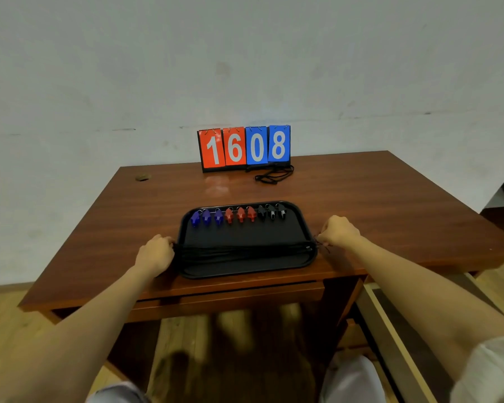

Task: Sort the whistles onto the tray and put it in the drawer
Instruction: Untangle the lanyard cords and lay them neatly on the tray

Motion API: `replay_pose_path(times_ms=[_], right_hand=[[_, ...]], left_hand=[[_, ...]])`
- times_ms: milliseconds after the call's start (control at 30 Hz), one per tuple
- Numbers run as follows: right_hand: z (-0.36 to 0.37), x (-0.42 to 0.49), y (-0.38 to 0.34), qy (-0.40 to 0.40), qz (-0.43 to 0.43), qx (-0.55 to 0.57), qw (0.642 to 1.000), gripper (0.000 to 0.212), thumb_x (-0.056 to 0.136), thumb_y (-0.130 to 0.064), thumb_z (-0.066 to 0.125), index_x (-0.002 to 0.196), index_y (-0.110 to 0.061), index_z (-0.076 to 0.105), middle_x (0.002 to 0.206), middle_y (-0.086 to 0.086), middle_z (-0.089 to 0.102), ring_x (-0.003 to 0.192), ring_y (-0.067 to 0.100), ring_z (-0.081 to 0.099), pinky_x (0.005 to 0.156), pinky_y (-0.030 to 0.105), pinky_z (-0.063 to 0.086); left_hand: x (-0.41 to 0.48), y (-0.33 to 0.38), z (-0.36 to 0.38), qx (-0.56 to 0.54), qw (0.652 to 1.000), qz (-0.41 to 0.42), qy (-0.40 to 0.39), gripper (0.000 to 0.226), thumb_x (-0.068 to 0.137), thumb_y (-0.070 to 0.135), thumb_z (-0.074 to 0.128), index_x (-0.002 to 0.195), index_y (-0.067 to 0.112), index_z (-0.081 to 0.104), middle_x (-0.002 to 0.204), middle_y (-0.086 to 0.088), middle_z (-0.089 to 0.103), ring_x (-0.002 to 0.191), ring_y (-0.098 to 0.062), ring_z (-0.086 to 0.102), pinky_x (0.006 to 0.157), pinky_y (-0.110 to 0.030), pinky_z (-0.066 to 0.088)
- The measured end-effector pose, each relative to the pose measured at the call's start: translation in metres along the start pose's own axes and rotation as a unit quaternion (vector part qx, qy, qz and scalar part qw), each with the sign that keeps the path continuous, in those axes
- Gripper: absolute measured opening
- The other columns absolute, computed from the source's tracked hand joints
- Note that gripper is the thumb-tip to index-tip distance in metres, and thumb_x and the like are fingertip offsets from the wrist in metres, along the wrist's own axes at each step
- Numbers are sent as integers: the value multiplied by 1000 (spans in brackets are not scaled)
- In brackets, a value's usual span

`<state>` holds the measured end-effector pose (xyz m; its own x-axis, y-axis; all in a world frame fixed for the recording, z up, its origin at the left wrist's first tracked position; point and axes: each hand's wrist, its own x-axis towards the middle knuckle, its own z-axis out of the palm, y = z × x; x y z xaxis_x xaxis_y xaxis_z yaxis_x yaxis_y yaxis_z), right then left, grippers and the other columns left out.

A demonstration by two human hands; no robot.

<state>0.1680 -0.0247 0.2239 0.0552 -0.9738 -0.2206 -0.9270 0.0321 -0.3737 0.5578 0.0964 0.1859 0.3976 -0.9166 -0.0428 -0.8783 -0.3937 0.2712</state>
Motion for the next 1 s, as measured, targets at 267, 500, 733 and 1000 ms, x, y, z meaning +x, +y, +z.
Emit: replay_pose_path(times_ms=[267, 500, 733, 1000], right_hand=[[7, 0, 6, -1, -7, -14, 1000, 28, 88, -22, 62, 100, 1, 71, 95, 16, 73, 81, 30, 67, 67, 38, 52], [6, -2, 5, -22, -26, -21, 999, 33, 87, -18, 57, 112, 3, 64, 98, 19, 71, 72, 26, 55, 65, 39, 50], [5, -4, -9, -31, -111, -71, 991, 53, 81, -34, 71, 126, -17, 49, 129, 13, 45, 124, 35, 38, 97, 47, 42], [24, -6, -17, -34, -211, -165, 963, 41, 92, -26, 60, 131, -18, 49, 136, 8, 47, 130, 29, 36, 103, 44, 35]], left_hand=[[-13, 3, 4, 71, 997, -14, 17, 37, 93, 24, 34, 122, 19, 56, 123, -10, 54, 118, -31, 44, 103, -46, 28], [-21, 8, 9, 101, 993, 4, 55, 38, 91, 33, 37, 122, 22, 55, 133, -10, 41, 131, -30, 22, 106, -51, 15], [-27, 31, 24, 91, 988, 117, 47, 44, 91, 36, 45, 134, 26, 46, 139, -4, 39, 135, -26, 22, 109, -47, 13], [-32, 52, 38, 116, 980, 159, 13, 51, 94, 47, 43, 140, 27, 38, 141, -2, 39, 135, -24, 26, 109, -45, 17]])
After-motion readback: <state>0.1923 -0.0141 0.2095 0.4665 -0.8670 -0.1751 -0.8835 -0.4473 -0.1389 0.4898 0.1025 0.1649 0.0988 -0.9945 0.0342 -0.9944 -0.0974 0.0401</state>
